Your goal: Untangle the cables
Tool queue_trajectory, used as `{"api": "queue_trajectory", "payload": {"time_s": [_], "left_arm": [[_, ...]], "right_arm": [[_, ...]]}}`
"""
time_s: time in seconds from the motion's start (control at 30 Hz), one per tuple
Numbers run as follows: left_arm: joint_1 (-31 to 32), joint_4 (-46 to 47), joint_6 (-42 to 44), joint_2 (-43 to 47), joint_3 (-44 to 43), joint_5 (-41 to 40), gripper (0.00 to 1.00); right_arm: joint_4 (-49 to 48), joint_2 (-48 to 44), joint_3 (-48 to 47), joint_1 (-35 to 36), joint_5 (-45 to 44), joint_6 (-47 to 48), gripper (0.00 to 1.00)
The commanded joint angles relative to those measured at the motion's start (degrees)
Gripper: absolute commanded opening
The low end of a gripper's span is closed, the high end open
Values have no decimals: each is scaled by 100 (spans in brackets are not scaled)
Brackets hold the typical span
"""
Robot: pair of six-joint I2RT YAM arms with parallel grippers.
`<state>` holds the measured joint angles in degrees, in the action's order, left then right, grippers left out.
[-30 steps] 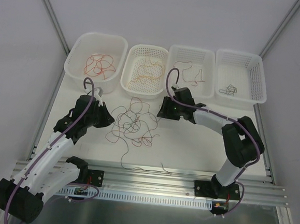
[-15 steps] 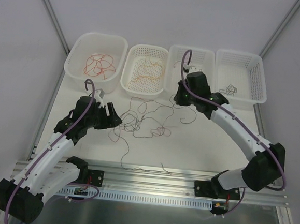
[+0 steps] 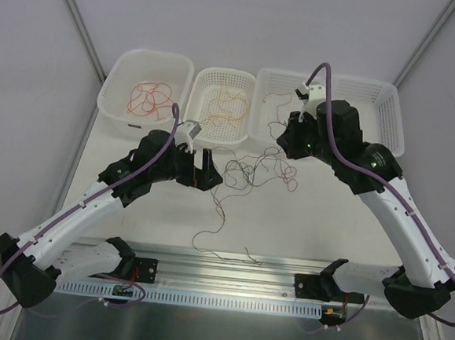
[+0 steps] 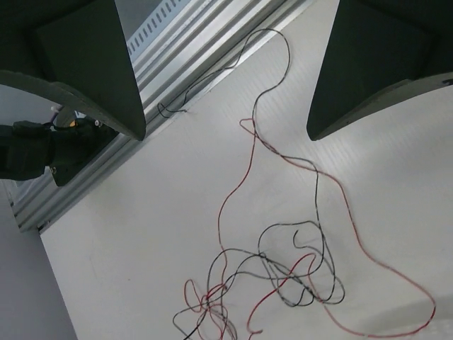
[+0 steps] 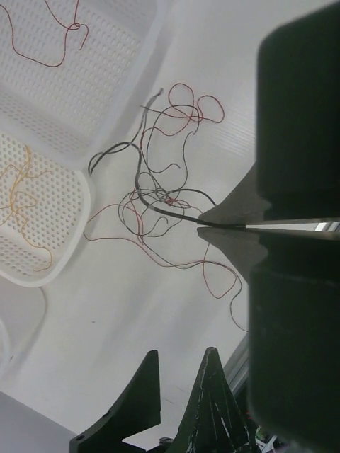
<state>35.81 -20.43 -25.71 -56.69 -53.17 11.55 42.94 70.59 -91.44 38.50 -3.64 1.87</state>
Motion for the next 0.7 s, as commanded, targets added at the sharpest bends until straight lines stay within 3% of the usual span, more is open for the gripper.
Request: {"api": "queue_trajectory", "payload": {"time_s": [0.0, 0.2, 0.33, 0.47, 0.67], "left_arm": [[241, 853, 497, -245, -317, -83, 99], [979, 2242, 1059, -851, -239, -328, 99], [1323, 3988, 1393, -1379, 191, -653, 98], [1586, 5063, 1631, -1985, 263, -1574, 92], [1718, 5540, 1473, -3093, -158, -1797, 81]], "right_arm": [[215, -273, -207, 43, 39, 112, 1], [197, -484, -436, 52, 196, -64, 1], [250, -537, -656, 52, 320, -161, 1], [311, -625, -682, 61, 636, -397, 1], [355, -801, -656, 52, 707, -503, 1]]}}
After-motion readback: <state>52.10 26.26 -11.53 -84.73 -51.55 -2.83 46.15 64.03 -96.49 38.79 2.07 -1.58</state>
